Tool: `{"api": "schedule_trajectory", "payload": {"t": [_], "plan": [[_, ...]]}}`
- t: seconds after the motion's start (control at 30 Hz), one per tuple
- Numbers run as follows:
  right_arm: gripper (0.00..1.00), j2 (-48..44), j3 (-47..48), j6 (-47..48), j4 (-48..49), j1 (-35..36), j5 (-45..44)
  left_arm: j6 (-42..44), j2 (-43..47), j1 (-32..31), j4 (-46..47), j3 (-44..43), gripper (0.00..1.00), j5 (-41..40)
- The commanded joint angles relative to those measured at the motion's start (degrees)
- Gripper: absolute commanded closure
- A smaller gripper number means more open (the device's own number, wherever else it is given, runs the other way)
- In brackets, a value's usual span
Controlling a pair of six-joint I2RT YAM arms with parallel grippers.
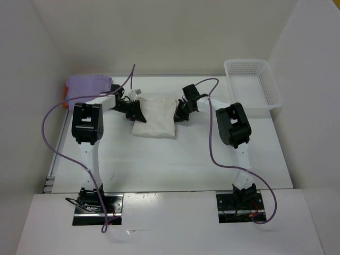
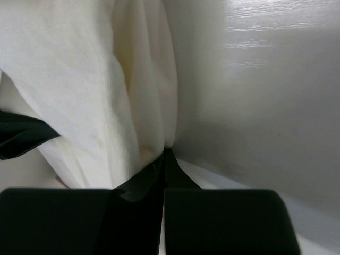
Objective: Fold and stack the t-shirts
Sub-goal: Put the neatly folded tshirt into the corner of the board with the left arm
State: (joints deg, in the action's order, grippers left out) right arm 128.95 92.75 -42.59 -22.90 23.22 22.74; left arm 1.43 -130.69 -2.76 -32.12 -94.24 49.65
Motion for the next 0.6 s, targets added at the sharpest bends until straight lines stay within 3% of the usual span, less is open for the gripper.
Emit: {"api": "schedule_trajectory", "payload": {"t": [0.0, 0.07, 0.23, 0.37, 0.57], "plan": [[0.99, 4.4, 0.1, 1.3, -1.3, 1.4, -2.4, 3.7, -5.0, -1.5, -4.2, 0.7, 0.86, 0.3], [0.99, 4.4, 0.1, 1.3, -1.3, 1.4, -2.4, 4.4, -5.0, -1.5, -4.8, 0.7, 0.99, 0.9], [0.99, 3.2, -1.3, 2.5, -1.3, 1.4, -2.4, 6.2, -1.8, -0.3, -5.3, 0.2, 1.00, 2.0], [0.99, -1.2, -4.9, 3.1, -1.3, 0.7, -3.6, 6.9, 4.6, -0.3, -4.7, -2.2, 1.00, -12.7], [0.99, -9.8, -10.9, 4.4, -1.9, -2.5, -5.9, 9.9, 9.5, 0.2, -6.0, -6.4, 1.00, -27.7]]}}
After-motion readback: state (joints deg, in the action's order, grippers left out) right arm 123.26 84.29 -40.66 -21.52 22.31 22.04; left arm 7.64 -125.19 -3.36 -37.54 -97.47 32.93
